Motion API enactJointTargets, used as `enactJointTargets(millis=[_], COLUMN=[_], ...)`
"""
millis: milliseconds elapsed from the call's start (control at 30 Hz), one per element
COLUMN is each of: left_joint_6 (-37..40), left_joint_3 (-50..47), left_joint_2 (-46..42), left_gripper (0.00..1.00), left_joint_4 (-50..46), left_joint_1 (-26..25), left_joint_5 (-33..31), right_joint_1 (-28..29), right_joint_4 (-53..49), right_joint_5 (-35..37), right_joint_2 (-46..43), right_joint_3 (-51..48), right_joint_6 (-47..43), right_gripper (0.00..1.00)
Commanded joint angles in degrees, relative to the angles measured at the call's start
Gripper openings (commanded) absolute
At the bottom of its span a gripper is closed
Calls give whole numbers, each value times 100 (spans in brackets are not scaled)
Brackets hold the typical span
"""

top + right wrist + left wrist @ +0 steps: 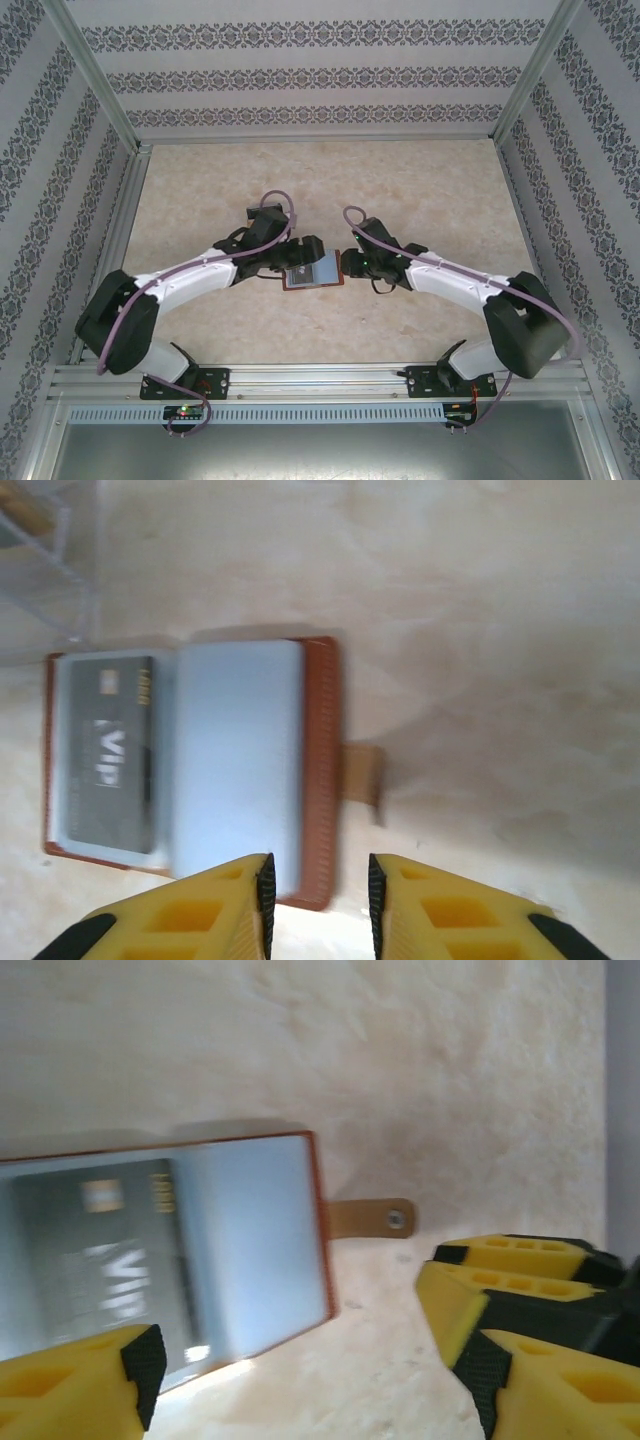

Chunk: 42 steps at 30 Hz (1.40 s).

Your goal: Take the credit cards out of the card holder

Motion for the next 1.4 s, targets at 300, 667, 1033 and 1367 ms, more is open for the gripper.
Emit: enactJointTargets(millis=[300,667,1033,1367], left_joint_6=[188,371,337,350], left_joint_3=[-609,-293,-328,-270], left_joint_2=[-102,718,813,917], left_gripper=[10,0,0,0], left_joint_4=[-797,-547,-534,-484], left_joint_1=[330,330,328,327], left_joint_5=[-619,-223,-184,-64], right_joint_1=[218,41,-20,-52], right_joint_4=[677,970,1005,1387], right_joint_5=[-1419,-1845,-1995,-2399], right_joint_2=[1430,1983,2321,2461], right_joint_3=[1096,1061,1097,1085], right_joint_6=[296,605,686,893], right_gripper=[19,18,19,19])
